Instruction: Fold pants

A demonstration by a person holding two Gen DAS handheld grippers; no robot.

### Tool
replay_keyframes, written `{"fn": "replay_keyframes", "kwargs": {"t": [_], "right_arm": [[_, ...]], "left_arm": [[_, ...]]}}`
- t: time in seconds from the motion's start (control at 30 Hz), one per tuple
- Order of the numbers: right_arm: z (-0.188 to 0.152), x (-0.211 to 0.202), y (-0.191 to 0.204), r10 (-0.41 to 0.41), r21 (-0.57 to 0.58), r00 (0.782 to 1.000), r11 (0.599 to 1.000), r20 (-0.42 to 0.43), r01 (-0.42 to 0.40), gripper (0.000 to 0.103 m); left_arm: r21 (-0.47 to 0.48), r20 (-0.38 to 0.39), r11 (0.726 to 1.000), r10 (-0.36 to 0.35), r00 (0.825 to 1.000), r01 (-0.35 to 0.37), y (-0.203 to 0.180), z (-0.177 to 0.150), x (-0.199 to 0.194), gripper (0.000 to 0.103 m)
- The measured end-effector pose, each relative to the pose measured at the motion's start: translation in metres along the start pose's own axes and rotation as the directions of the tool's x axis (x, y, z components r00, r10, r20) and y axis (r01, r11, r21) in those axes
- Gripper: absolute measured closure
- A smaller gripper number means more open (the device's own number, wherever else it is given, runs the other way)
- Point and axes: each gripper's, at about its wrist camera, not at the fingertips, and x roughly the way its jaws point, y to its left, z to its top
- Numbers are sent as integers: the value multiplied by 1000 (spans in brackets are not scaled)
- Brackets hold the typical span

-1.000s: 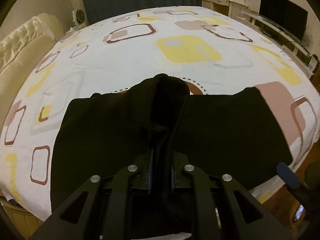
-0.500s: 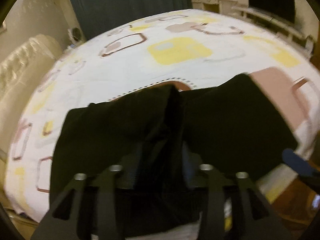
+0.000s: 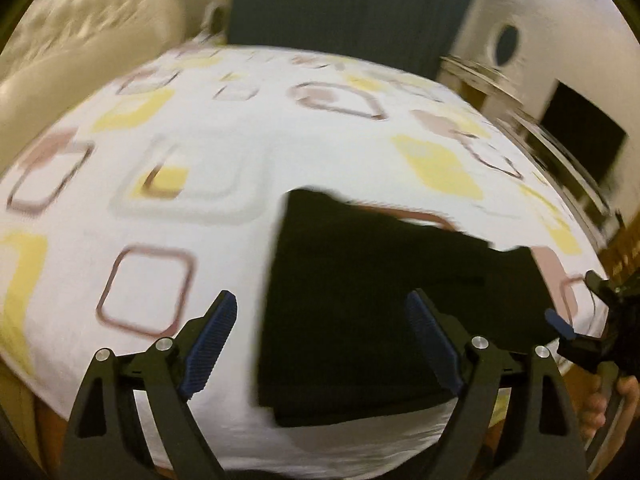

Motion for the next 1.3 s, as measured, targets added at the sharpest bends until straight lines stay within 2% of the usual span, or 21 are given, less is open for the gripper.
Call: {"fn": "replay_keyframes", "kwargs": {"t": [0.13,0.2,0.3,0.33,0.4,0.5,0.63,0.67,0.77,0.97,1.1,1.2,1.3], "right_arm": [[14,44,12,-114,-71,987,992,-110,107,15],[19,63,11,-123,-73,979,991,-162,112,15],[18,87,6,-172,-77,958,984,-230,158,18],[17,92,5,-171,-77,954,985,-248,157,23],[10,101,5,-145,-62,948,989,-284,133,26],[-2,110,6,-94,-36,933,996,-348,87,41],[-13,120,7,-134,-71,916,991,-378,116,79],[-15,120,7,-139,-74,917,990,-374,120,84],[-13,114,20,-140,-107,929,988,-341,109,89],[6,91,72,-80,-188,963,982,-258,31,90],[26,58,109,-50,-268,980,963,-194,-4,91],[42,31,115,-54,-293,987,956,-150,8,91],[56,9,98,-87,-284,988,958,-129,47,91]], "left_arm": [[-93,-41,995,21,999,-25,33,-9,10,17],[-101,-60,994,34,998,-40,40,-10,14,17],[-123,-71,992,15,997,-24,41,-9,17,17],[-124,-71,992,11,997,-20,42,-10,16,17],[-115,-70,993,9,998,-17,41,-10,16,17],[-103,-72,994,11,997,-19,41,-10,17,17],[-117,-77,993,14,997,-22,44,-10,19,17],[-121,-76,992,17,997,-26,45,-10,19,17],[-132,-67,991,24,997,-33,48,-9,16,17],[-163,-41,983,77,996,-83,56,-6,10,17],[-175,-46,981,74,996,-81,60,-6,10,17],[-173,-49,983,60,997,-68,58,-6,9,17],[-165,-51,985,38,998,-46,53,-6,9,17]]}}
